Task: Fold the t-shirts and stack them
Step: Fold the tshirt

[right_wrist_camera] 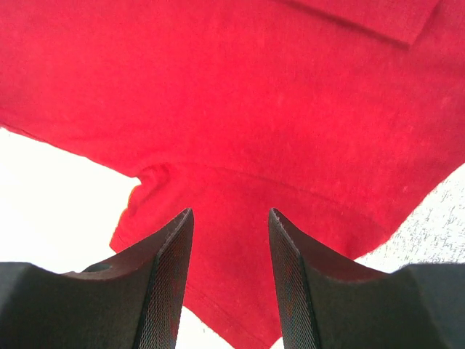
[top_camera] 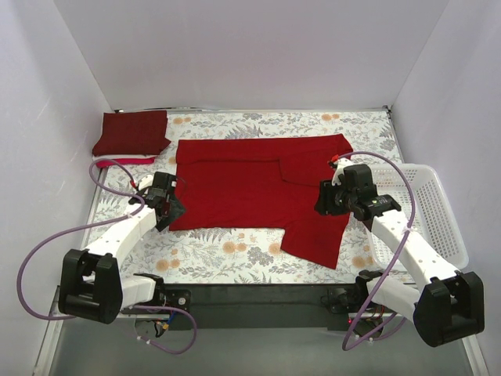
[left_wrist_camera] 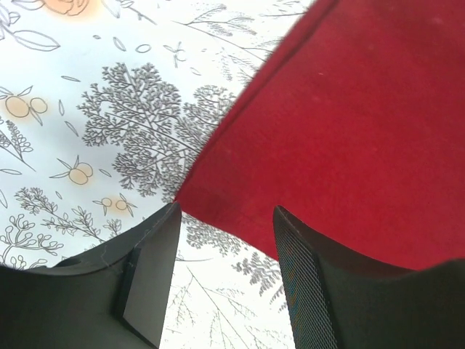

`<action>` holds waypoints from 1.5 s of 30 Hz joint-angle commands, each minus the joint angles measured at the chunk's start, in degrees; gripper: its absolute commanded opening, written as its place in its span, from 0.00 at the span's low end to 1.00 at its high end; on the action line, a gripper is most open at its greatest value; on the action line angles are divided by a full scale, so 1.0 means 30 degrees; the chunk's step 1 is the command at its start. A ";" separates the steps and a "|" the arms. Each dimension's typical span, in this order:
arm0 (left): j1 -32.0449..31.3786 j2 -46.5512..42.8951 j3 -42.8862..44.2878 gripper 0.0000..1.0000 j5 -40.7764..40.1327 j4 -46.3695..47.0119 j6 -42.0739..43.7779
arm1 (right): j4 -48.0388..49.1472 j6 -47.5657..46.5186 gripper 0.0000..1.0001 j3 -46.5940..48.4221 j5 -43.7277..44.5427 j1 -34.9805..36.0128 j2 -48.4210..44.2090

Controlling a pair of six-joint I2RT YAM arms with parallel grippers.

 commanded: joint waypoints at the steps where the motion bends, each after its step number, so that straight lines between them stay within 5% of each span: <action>1: 0.0340 0.0760 -0.0181 0.52 -0.1120 0.0377 -0.0557 | 0.0335 -0.0051 0.53 -0.0267 -0.0104 0.0057 -0.0504; 22: 0.0927 0.2521 -0.0592 0.50 0.0551 0.0378 -0.0176 | 0.0364 -0.0930 0.53 -0.0296 0.0892 0.0057 -0.0270; 27: 0.0898 0.2873 -0.0476 0.39 0.0493 0.0260 -0.0293 | 0.0335 -0.0901 0.53 -0.0442 0.0980 0.0057 -0.0065; 32: 0.0898 0.3430 -0.0182 0.09 -0.0268 -0.0325 -0.0586 | 0.0132 -0.0406 0.53 -0.0590 0.1886 0.0057 -0.0065; 35: 0.0927 0.3372 0.0022 0.00 -0.1554 -0.1115 -0.0820 | -0.0598 -0.0111 0.54 -0.0239 0.2268 0.0057 0.0022; 45: 0.2274 0.1114 -0.0006 0.00 -0.3347 -0.1382 -0.1320 | -0.2594 0.1178 0.55 -0.0325 0.4494 0.0057 -0.0182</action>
